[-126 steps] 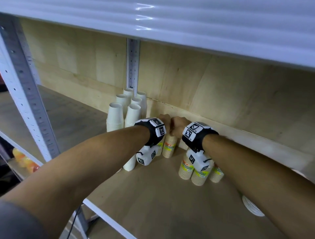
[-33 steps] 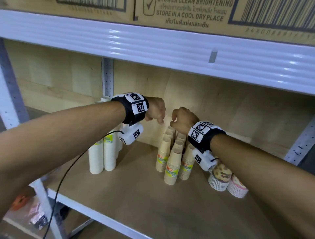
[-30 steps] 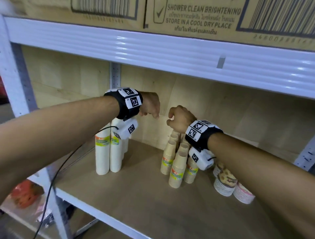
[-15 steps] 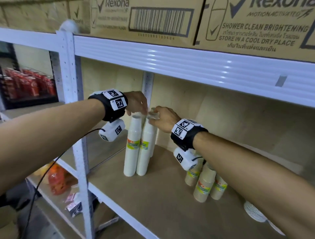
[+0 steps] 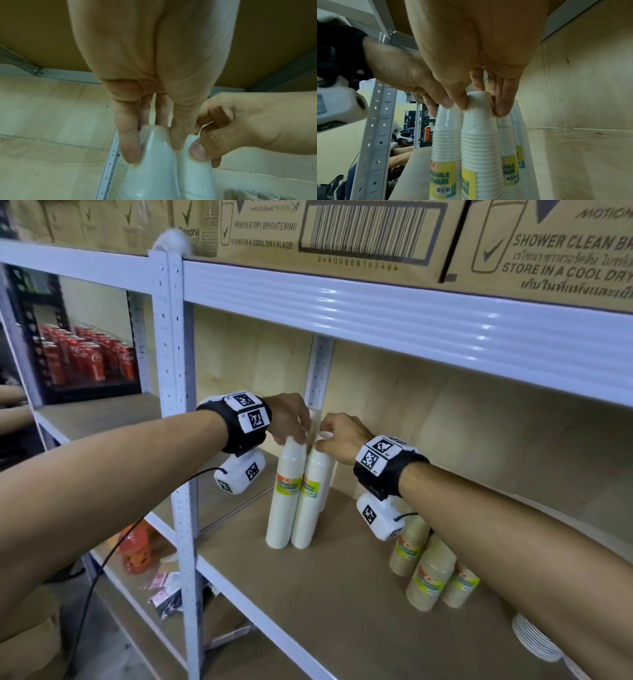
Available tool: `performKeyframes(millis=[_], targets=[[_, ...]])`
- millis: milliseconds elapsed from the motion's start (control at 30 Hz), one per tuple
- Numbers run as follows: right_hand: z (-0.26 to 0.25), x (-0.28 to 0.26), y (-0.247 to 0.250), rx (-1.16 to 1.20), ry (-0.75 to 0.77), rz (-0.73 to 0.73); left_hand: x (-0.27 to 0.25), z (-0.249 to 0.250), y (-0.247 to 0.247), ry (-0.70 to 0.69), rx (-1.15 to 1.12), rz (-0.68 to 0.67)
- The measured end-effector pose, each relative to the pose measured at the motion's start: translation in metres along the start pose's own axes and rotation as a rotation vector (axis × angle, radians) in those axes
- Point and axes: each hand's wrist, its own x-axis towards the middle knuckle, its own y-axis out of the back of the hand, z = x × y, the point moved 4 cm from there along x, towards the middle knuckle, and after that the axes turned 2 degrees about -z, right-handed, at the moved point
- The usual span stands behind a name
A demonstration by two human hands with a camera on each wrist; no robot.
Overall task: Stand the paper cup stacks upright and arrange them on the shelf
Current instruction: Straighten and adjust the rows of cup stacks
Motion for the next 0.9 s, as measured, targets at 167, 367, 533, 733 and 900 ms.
performKeyframes(millis=[167,367,533,733,900], targets=[[0.002,-0.001,0.005,-0.001,-0.006,-0.034,0.001,0.009,0.001,-0.032,0.018,-0.039],[0.013,-0.008,0.023,-0.014,0.003,-0.054,0.012,0.029,0.002,-0.090,0.028,-0.072],[0.037,-0.009,0.041,-0.087,-0.070,-0.039,0.028,0.058,-0.002,-0.159,0.023,-0.099],[0.074,-0.013,0.063,-0.118,-0.157,0.013,0.056,0.095,-0.012,-0.253,0.038,-0.051],[0.101,-0.010,0.073,-0.148,-0.227,0.041,0.078,0.121,-0.021,-0.335,0.100,0.013]])
